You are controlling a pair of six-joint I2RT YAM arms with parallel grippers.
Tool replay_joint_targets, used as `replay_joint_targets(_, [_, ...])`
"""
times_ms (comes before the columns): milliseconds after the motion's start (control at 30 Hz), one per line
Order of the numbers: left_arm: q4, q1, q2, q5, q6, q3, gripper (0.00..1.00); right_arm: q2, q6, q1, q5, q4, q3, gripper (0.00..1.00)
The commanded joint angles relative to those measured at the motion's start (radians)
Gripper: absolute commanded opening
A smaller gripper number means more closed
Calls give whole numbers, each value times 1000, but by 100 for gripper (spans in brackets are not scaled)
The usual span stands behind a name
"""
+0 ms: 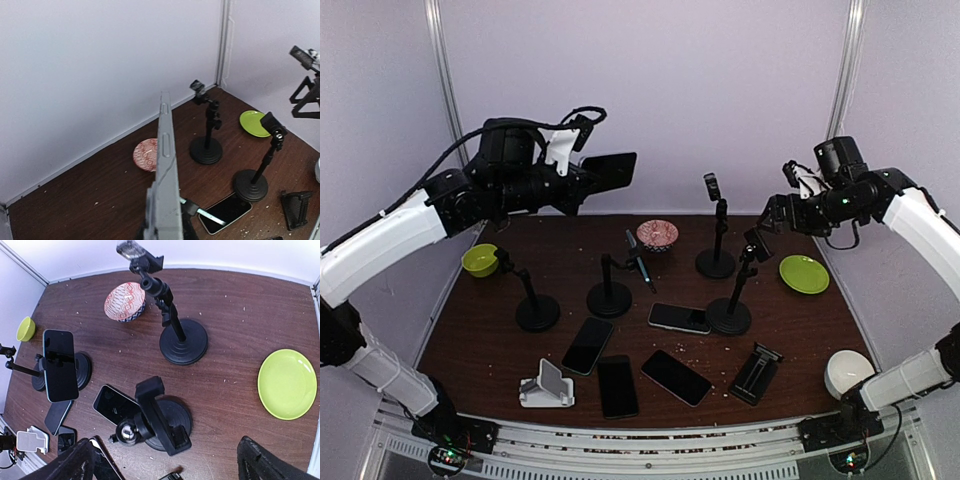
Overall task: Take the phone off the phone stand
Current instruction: Place the phone stand at the center of the board.
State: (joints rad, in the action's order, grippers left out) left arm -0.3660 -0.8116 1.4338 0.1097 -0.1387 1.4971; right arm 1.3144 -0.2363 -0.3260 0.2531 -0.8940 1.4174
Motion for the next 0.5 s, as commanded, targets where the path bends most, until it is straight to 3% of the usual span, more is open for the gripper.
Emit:
replay_joint_targets(0, [-44, 70, -78, 126, -41, -26, 0, -47, -1, -2, -25, 65, -14, 100])
replay_joint_targets(267, [-207, 219, -297, 265, -105, -154, 0, -92, -9, -2, -25, 153, -38, 100])
replay_joint_targets(467, [-401, 270, -435, 389, -207, -214, 0, -91, -17, -1, -9, 211, -44, 99])
